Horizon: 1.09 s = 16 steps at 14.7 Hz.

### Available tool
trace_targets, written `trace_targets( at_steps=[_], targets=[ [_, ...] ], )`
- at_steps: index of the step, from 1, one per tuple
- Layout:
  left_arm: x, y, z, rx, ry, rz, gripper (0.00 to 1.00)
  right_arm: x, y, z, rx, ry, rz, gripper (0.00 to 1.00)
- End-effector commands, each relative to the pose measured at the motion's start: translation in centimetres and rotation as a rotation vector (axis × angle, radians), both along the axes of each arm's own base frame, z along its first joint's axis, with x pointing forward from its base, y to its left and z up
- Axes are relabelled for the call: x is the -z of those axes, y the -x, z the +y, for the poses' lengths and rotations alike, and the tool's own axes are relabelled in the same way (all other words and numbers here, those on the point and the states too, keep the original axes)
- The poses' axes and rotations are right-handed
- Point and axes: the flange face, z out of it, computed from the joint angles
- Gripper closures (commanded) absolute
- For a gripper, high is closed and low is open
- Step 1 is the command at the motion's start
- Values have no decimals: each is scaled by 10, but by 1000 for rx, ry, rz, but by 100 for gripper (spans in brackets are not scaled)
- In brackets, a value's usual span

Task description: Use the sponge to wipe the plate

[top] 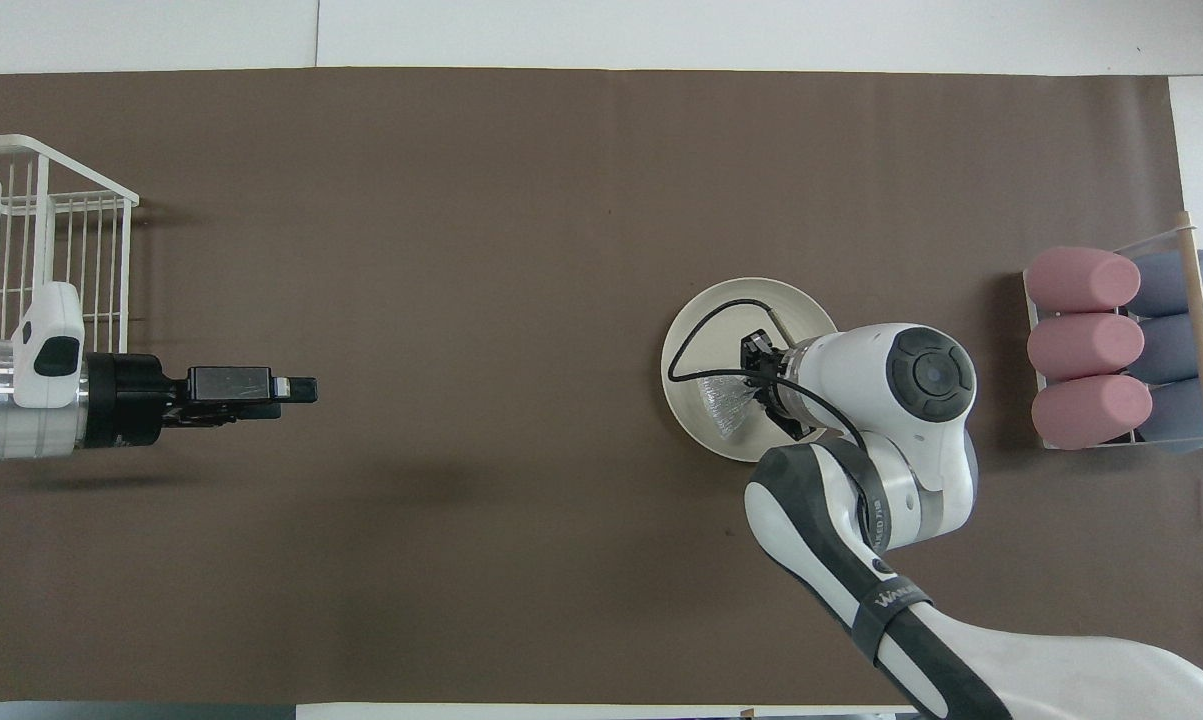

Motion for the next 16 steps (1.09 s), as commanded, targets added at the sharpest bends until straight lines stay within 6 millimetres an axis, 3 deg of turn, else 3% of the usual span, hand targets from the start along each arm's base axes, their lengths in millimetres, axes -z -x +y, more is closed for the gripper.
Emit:
trace_targets(
  at_steps=[1, 8, 11, 13, 16],
  targets=[
    [-3, -2, 2, -7, -24, -1, 0, 2, -3, -16, -45, 7, -17, 100],
    [-9, -7, -9, -65, -49, 9, 0, 0, 17, 40, 46, -17, 14, 100],
    [-6, -7, -17, -63, -125, 34, 0, 0, 13, 31, 4, -13, 4, 100],
    [-15, -10, -32, -88, -128, 66, 0, 1, 4, 7, -39, -6, -10, 100],
    [-15, -11, -35, -104, -132, 68, 0, 2, -6, -25, -101, 4, -28, 100]
  ],
)
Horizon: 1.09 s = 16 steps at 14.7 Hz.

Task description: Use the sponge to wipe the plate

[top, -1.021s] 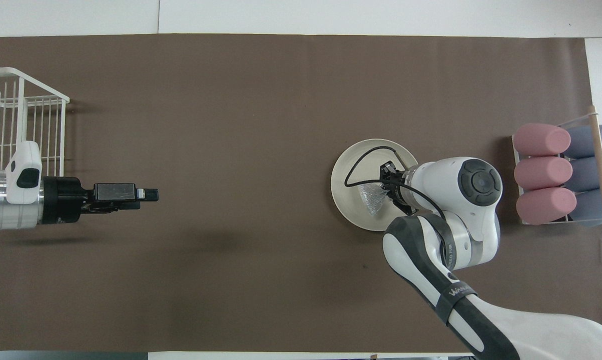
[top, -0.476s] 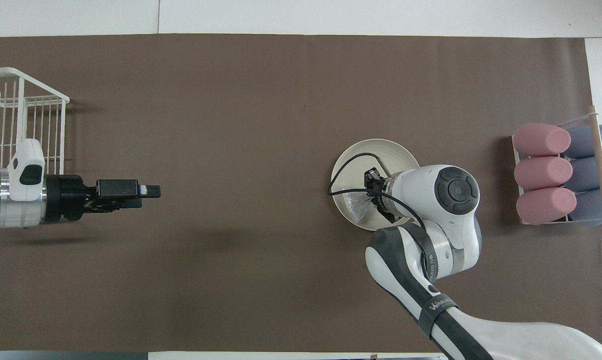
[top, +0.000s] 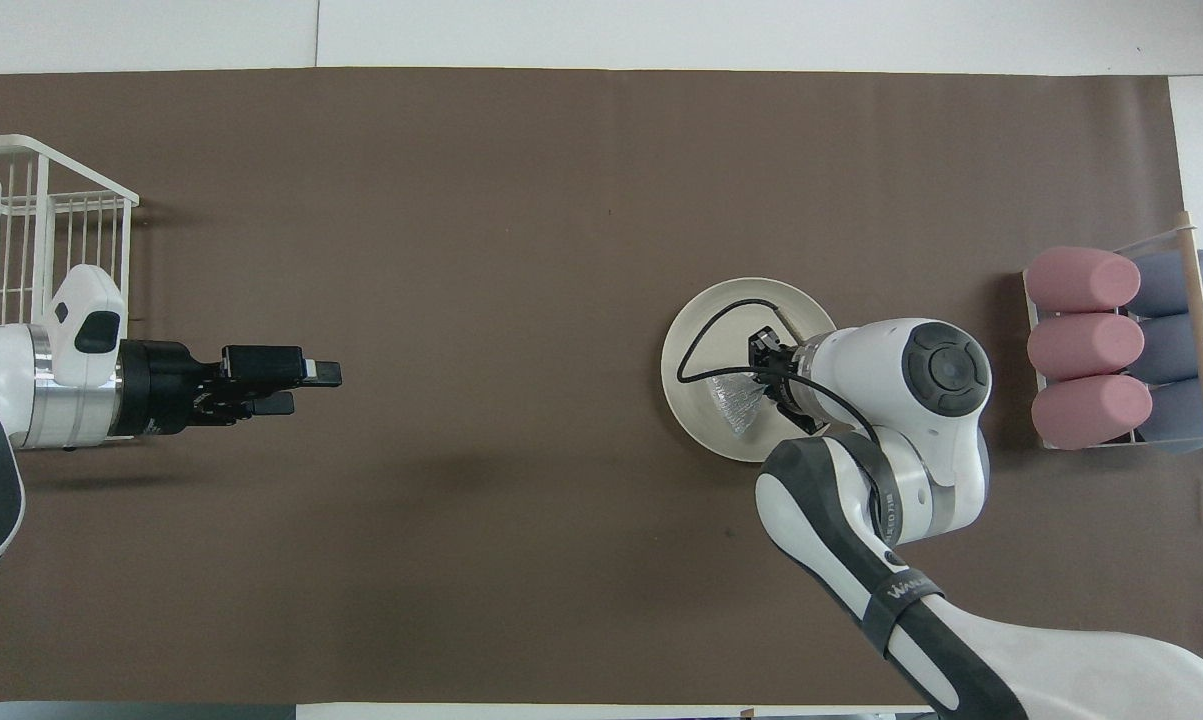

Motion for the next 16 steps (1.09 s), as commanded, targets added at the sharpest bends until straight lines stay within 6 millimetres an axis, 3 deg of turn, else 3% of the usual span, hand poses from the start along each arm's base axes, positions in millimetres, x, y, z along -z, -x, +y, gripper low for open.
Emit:
trace_targets(
  at_steps=[1, 4, 8, 12, 14, 16],
  targets=[
    [-2, -5, -11, -6, -31, -12, 0, 3, -3, -18, -37, 1, -16, 100],
    [-2, -4, -20, 8, -37, -25, 0, 2, 0, -8, -28, -2, -11, 100],
    [2, -3, -17, 8, -54, -17, 0, 0, 22, 53, 72, -19, 21, 100],
    [2, -3, -11, 4, -67, -17, 0, -2, 21, 54, 81, -21, 21, 100],
    [2, -4, -9, 0, -67, -18, 0, -13, 15, 61, 115, -36, 7, 100],
    [2, -4, -9, -1, -67, -19, 0, -36, 7, 96, 196, -72, -4, 100]
  ],
)
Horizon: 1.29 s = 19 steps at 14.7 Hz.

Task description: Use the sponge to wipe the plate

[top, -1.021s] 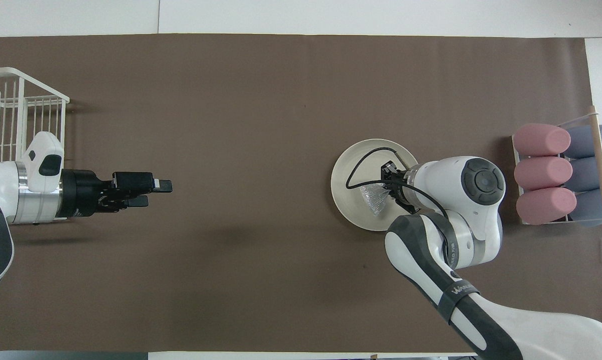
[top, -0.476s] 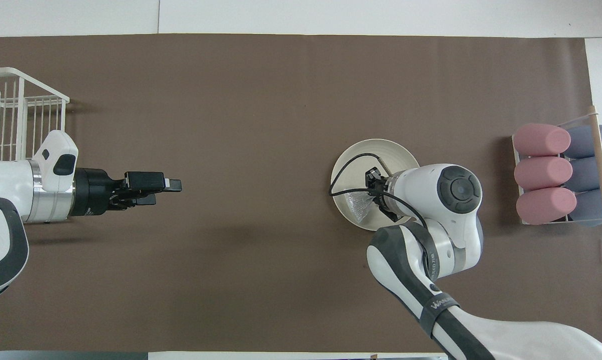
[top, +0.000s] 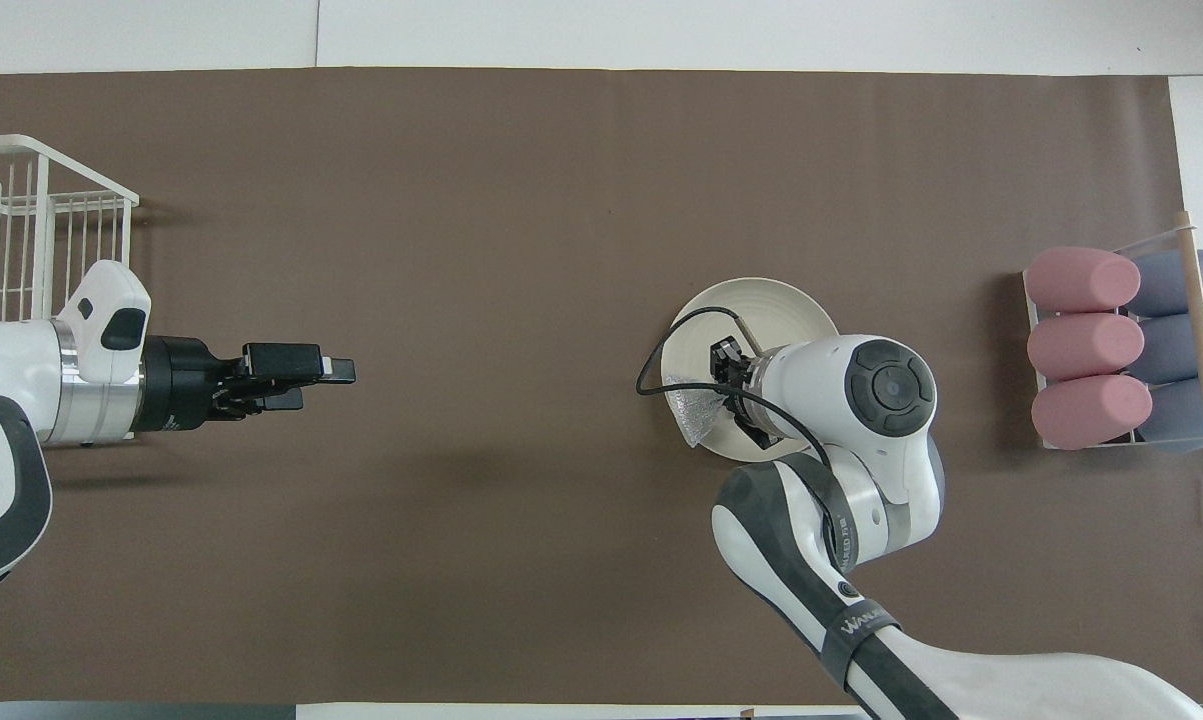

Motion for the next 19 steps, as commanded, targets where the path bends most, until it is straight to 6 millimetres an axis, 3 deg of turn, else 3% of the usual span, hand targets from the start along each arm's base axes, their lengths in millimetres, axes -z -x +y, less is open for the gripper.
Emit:
trace_targets(
  at_steps=[1, 3, 6, 7, 12, 15, 19],
  targets=[
    [1, -2, 3, -18, -23, 2, 0, -30, -9, 39, 87, -44, -8, 100],
    [1, -2, 3, -18, -24, 3, 0, -48, -13, 52, 134, -51, 28, 100],
    [-3, -1, -4, -4, -18, 4, 0, -93, -19, 68, 176, -38, 100, 100],
    [-2, 2, -4, -5, -3, 13, 0, -109, -10, 87, 156, -25, 127, 100],
    [4, 16, -46, -31, 342, 47, 0, -196, 18, 119, 200, 17, 154, 100],
    [10, 26, -58, 30, 494, 21, 0, -207, 25, 129, 203, 43, 147, 100],
    [2, 41, -95, 106, 623, 37, 0, -206, 24, 129, 205, 40, 144, 100]
  ],
)
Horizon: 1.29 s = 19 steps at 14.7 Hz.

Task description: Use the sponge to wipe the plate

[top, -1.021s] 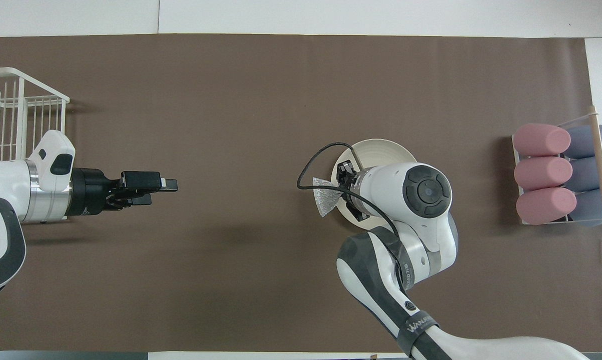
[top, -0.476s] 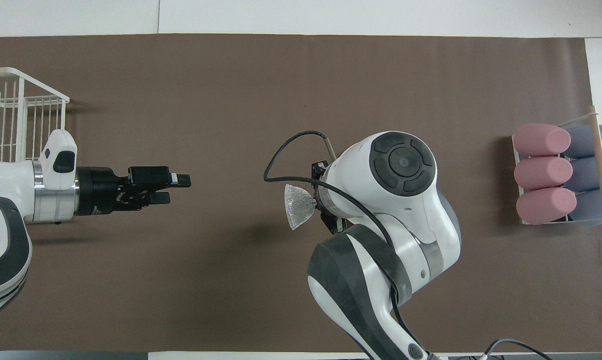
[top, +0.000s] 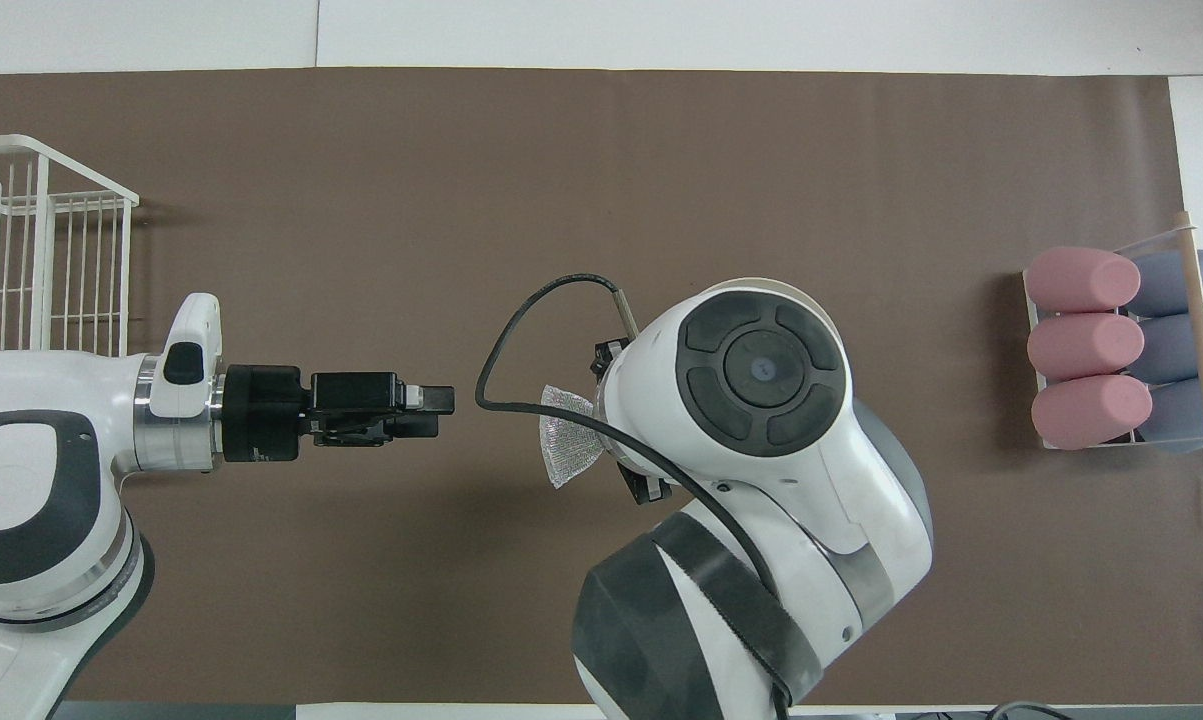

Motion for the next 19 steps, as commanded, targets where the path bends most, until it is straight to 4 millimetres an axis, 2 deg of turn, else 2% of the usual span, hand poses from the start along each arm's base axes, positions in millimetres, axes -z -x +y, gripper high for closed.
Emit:
trace_targets(
  at_steps=[1, 6, 9, 11, 12, 13, 14, 15, 19],
  targets=[
    [-5, 13, -26, 32, 59, -12, 0, 0, -3, 0, 14, 12, -3, 100],
    [12, 25, -78, 24, 7, -41, 0, 0, -3, 0, 16, 12, -3, 100],
    [14, 24, -82, 25, 1, -42, 2, 0, -3, 0, 16, 12, -3, 100],
    [14, 28, -88, 37, 0, -39, 11, 0, -3, 0, 16, 12, -3, 100],
    [14, 28, -88, 35, -1, -38, 29, 0, -3, 0, 16, 12, -3, 100],
    [14, 29, -92, 22, 4, -32, 55, 1, -3, 0, 14, 13, -2, 100],
    [13, 31, -98, -2, 18, -21, 85, 1, -3, 0, 14, 13, -2, 100],
    [13, 33, -101, -17, 18, -11, 100, 1, -3, 0, 14, 13, -2, 100],
    [15, 34, -99, -32, 14, 19, 100, 2, -3, -1, 16, 14, -1, 100]
  ],
)
